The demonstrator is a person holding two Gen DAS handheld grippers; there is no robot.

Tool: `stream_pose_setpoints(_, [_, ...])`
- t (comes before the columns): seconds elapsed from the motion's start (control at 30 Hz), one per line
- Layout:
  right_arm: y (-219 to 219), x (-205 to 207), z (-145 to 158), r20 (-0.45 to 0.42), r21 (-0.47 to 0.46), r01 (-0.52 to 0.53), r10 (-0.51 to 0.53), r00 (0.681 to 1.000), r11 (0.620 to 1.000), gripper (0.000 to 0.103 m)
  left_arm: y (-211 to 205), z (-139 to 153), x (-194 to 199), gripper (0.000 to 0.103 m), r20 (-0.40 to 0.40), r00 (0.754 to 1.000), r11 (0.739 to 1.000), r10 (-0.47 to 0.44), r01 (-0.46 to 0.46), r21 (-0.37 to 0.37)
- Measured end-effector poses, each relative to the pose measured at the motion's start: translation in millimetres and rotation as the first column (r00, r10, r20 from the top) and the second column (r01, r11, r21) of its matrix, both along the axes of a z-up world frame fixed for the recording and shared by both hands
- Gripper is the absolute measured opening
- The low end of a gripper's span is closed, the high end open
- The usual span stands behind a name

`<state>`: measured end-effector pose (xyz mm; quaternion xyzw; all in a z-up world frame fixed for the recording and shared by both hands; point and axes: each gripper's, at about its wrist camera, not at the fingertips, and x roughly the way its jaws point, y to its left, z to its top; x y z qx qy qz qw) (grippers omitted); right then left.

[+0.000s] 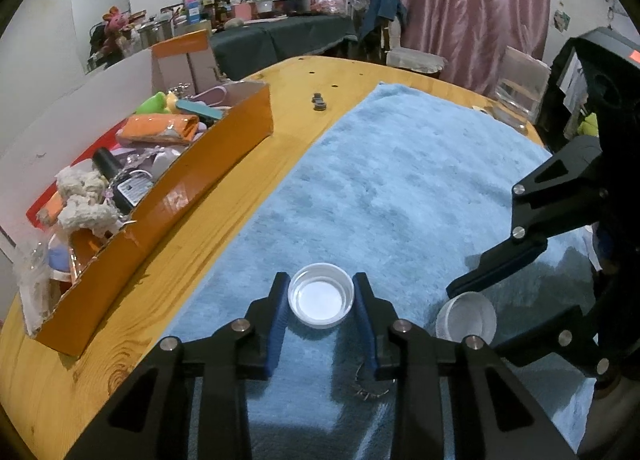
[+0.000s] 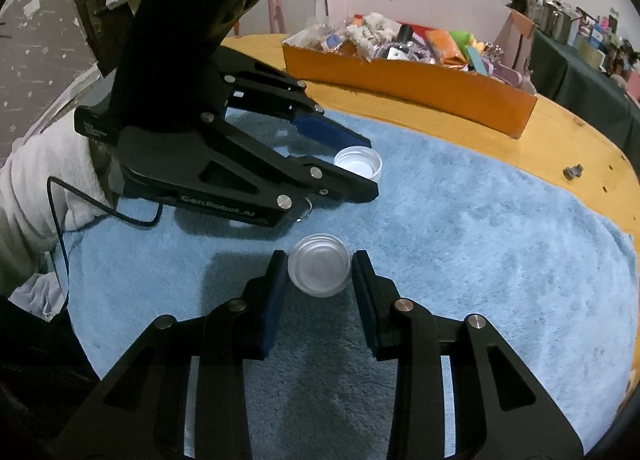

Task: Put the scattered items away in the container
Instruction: 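Lift both white caps and carry them over the orange box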

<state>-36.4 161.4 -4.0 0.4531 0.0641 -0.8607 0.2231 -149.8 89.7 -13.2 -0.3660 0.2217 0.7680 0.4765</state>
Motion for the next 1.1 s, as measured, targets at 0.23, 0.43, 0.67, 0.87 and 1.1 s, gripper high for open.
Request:
stream_pose_setpoints(0.23, [5.5, 1.7, 15.0, -0.036, -0.005, 0.009, -0.009, 0.999, 1.000, 0.031, 0.1, 14.3, 2.9, 0.033, -0.035, 0.998, 0.999, 0.050, -0.050, 0.007])
stream_pose_setpoints(0.43, [14.9, -7.8, 33.6, -0.072, -0.016, 0.030, -0.031, 0.997, 0.999, 0.031, 0.6, 37.4, 11.1, 0.033, -0.099, 0.989, 0.994, 0.112, -0.110, 0.023])
stream_pose_setpoints(0.67, [25.7, -33.9, 55.3, -0.107, -0.024, 0.055, -0.057, 0.993, 0.998, 0.031, -4.3, 63.1, 8.3, 0.033, -0.120, 0.971, 0.978, 0.208, -0.202, 0.061])
stream_pose_setpoints(0.87, [30.1, -54.3, 75.3, -0.144, -0.039, 0.058, -0.063, 0.988, 0.998, 0.031, -10.9, 83.8, -3.7, 0.033, -0.114, 0.937, 0.943, 0.330, -0.323, 0.076])
stream_pose_setpoints(1.1, [30.1, -80.2, 93.4, -0.178, -0.045, 0.061, -0.068, 0.982, 0.997, 0.031, -16.7, 102.0, -19.2, 0.033, -0.117, 0.889, 0.896, 0.443, -0.436, 0.079])
